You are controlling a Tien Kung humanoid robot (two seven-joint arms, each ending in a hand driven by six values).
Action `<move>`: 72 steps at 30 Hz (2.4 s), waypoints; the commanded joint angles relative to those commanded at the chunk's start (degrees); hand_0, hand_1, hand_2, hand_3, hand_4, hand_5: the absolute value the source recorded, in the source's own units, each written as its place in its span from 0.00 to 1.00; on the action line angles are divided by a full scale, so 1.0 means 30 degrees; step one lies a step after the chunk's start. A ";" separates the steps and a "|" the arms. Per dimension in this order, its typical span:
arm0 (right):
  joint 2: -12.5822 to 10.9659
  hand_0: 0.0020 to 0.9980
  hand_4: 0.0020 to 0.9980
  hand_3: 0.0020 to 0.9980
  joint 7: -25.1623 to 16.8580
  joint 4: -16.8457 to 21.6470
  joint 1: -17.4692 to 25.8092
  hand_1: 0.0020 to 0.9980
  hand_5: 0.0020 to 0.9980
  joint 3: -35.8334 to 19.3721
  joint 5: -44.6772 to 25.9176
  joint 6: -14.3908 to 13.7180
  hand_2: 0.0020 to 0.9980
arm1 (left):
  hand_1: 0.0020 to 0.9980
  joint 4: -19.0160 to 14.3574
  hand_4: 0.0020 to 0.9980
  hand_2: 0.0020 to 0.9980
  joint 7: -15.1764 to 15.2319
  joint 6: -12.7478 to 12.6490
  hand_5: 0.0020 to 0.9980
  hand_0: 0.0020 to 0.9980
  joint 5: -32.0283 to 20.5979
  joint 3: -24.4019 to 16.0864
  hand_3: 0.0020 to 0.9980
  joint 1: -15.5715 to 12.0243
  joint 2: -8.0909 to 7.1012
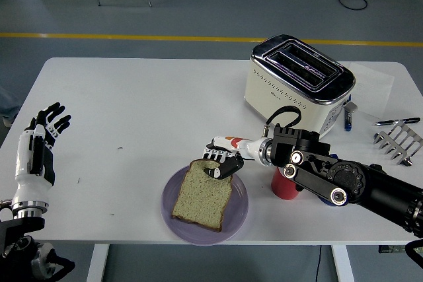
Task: Push plate across desktop,pick up the break from the machine,place the break in the plate
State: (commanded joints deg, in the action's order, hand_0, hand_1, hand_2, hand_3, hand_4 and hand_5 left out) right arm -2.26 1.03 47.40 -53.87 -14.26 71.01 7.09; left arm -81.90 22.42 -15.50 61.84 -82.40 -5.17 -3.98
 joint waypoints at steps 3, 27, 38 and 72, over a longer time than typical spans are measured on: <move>0.0064 0.77 0.62 0.82 -0.0229 -0.0236 0.0016 0.77 0.31 0.0060 0.0013 -0.0266 0.78 | 0.73 -0.0012 0.51 0.79 -0.0001 0.0007 0.92 0.74 0.0001 0.0004 0.74 0.0037 0.0023; -0.2207 0.83 0.64 0.84 -0.0982 0.5152 0.0465 0.81 0.32 -0.4034 0.3818 -0.1194 0.82 | 0.73 -0.0009 0.50 0.79 -0.0156 0.0021 0.89 0.74 0.0077 -0.0047 0.72 0.0093 -0.0109; -0.3332 0.80 0.55 0.79 -0.1164 0.9572 0.0857 0.78 0.31 -0.7046 0.2140 -0.1373 0.78 | 0.73 0.0040 0.50 0.79 -0.0192 0.0047 0.89 0.74 0.0120 0.0089 0.72 0.0054 -0.0160; -0.5587 0.83 0.50 0.80 -0.3473 1.1880 1.2759 0.77 0.59 -2.0865 -0.7469 -0.2020 0.79 | 0.73 -0.0245 0.50 0.79 -0.0326 0.0079 0.89 0.74 0.0264 -0.0093 0.73 0.0016 -0.0220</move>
State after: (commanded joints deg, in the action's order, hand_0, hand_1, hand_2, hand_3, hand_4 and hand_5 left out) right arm -19.02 -9.38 83.04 -15.59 -76.86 48.61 1.03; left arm -82.63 21.44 -15.26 62.63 -82.68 -5.12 -4.64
